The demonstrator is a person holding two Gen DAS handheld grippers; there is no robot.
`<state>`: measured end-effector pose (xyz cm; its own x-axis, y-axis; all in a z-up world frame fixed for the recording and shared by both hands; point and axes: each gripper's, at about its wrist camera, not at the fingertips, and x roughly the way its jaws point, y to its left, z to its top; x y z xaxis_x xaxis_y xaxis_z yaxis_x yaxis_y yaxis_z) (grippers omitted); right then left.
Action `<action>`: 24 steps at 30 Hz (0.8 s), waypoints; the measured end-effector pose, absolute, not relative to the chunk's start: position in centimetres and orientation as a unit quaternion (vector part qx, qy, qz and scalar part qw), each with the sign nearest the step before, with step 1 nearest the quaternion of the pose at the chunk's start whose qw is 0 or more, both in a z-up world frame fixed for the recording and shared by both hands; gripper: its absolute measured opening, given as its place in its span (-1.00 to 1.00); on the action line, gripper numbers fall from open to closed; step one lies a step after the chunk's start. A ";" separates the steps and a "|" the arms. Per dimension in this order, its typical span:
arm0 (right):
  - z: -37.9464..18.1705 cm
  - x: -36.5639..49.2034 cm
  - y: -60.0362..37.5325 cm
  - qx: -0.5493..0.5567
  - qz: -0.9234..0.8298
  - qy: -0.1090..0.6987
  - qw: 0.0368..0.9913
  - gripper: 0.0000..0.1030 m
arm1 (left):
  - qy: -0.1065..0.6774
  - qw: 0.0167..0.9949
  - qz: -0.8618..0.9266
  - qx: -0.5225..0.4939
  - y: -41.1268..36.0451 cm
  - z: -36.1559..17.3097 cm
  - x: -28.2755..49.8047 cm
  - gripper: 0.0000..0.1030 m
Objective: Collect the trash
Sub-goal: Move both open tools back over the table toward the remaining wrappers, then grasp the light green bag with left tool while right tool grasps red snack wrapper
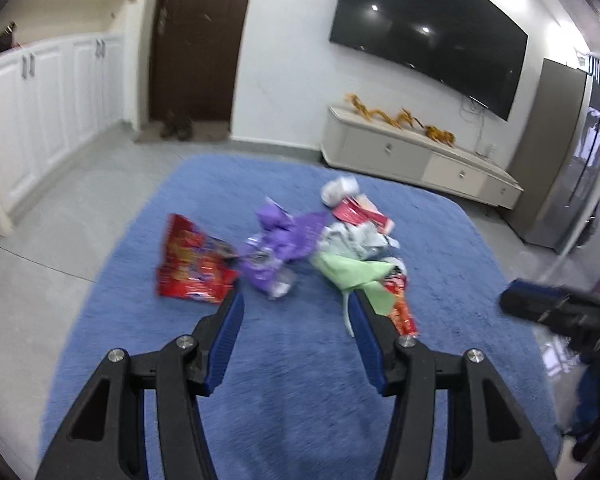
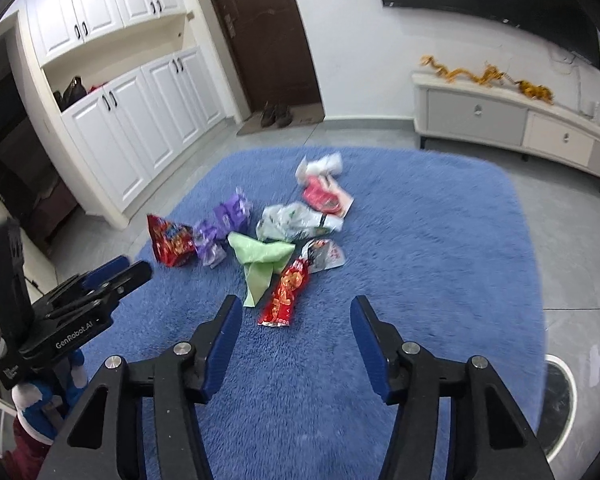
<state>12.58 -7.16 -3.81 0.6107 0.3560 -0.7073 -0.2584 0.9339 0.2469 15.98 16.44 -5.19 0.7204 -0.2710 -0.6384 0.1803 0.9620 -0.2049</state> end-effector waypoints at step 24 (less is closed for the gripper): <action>-11.7 17.7 -6.4 0.083 0.252 0.465 0.844 -0.78 | 0.459 0.847 -0.138 -0.230 11.3 -11.2 25.0 -0.35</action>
<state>17.72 -6.37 -11.71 0.4396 0.5030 -0.7441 -0.3485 0.8591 0.3749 24.97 11.27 -11.24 0.5396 -0.4459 -0.7142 0.0226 0.8556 -0.5171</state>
